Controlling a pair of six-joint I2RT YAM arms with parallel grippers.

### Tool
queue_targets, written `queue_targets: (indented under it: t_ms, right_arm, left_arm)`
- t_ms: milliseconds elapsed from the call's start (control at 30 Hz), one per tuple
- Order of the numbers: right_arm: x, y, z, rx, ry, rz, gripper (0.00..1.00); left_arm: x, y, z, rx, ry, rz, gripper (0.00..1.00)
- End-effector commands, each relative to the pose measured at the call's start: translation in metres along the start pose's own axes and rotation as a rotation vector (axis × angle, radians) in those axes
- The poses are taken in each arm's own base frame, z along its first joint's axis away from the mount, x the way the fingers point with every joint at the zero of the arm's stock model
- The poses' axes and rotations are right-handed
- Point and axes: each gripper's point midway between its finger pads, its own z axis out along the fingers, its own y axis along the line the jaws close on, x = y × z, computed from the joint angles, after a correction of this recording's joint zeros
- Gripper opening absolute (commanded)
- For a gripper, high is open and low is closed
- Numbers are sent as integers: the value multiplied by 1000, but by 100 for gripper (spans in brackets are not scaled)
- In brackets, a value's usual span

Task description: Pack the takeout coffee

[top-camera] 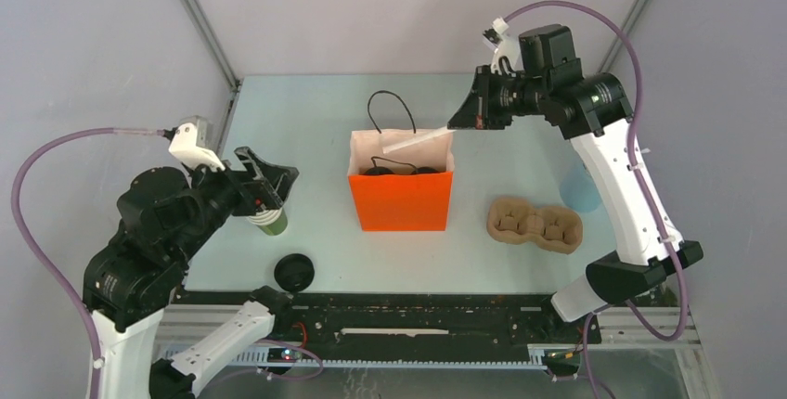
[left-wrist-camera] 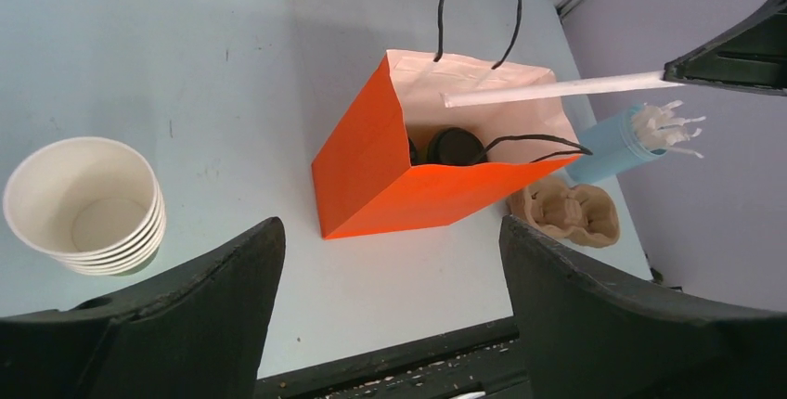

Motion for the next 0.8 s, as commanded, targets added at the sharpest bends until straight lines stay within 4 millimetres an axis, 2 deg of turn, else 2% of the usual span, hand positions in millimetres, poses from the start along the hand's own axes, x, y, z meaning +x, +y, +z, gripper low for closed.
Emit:
queue_targets:
  t_ms: [0, 67, 133, 233, 333, 500, 767]
  right_arm:
    - [-11, 8, 18, 16, -17, 9, 0]
    - [-8, 5, 32, 66, 13, 1, 3]
    - [-10, 2, 39, 122, 7, -15, 9]
    - [-23, -6, 45, 205, -50, -28, 26]
    - [-36, -2, 45, 204, -104, -43, 38]
    - [-45, 10, 18, 181, -170, -87, 48]
    - [-28, 11, -17, 159, -220, -88, 49]
  left_arm:
    - [-3, -6, -9, 27, -21, -76, 90]
    - [-1, -7, -9, 33, -15, -94, 90]
    - [1, -8, -9, 40, -10, -111, 90]
    - [2, -9, -10, 45, -9, -132, 90]
    - [0, -15, -10, 64, -9, -160, 89]
    - [-1, -19, -12, 85, -15, -190, 89]
    - [4, -26, -8, 111, 21, -202, 89]
